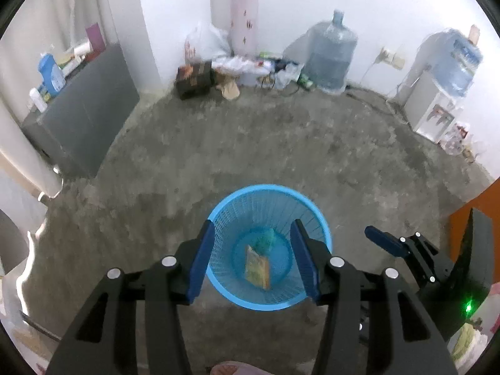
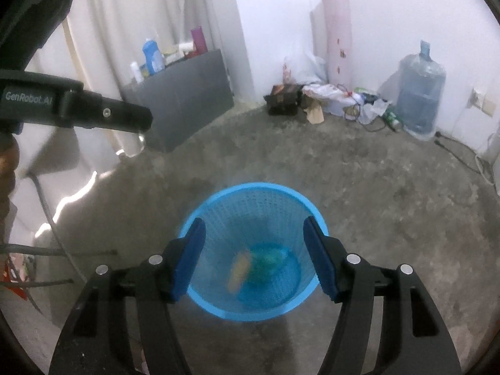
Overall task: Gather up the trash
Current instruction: 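Move both tools back over the table, then grasp the red-white snack bag with the left gripper while the right grasps the clear bowl rim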
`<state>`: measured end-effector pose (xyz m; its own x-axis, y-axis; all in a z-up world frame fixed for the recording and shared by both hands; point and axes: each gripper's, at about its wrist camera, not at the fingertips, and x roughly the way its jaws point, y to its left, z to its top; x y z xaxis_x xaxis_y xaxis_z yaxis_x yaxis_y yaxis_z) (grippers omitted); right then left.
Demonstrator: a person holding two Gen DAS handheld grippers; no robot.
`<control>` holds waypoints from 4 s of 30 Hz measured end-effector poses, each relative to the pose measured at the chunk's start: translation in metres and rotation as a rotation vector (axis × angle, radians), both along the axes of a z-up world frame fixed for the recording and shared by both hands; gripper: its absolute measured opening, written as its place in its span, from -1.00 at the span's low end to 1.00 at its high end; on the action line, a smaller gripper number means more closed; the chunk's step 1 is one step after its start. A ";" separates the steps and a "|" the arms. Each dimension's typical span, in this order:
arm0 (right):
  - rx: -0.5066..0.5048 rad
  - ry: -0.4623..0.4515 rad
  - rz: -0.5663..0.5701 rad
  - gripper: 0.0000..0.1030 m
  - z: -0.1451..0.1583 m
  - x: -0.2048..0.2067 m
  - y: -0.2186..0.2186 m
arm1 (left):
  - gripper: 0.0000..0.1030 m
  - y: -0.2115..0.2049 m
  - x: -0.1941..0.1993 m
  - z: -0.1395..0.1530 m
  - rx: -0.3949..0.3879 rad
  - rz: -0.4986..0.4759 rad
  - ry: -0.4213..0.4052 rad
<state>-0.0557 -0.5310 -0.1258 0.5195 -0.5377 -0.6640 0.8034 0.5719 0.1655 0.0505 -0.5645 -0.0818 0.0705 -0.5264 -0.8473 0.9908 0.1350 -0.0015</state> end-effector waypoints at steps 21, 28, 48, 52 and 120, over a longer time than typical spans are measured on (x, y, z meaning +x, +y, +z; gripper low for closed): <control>-0.348 -0.101 0.192 0.85 0.133 0.038 0.141 | 0.20 0.317 -0.005 0.127 -0.359 0.251 0.040; -0.345 -0.149 0.412 0.85 0.150 0.083 0.209 | 0.20 0.444 0.040 0.118 -0.294 0.603 -0.059; -0.294 -0.083 0.777 0.85 0.125 0.209 0.304 | 0.46 0.547 0.124 0.070 -0.223 1.032 -0.051; -0.288 -0.089 0.759 0.85 0.125 0.209 0.297 | 0.46 0.544 0.128 0.076 -0.261 1.012 -0.076; -0.237 0.061 0.619 0.38 0.101 0.279 0.190 | -0.25 0.467 0.158 0.070 -0.193 0.779 -0.455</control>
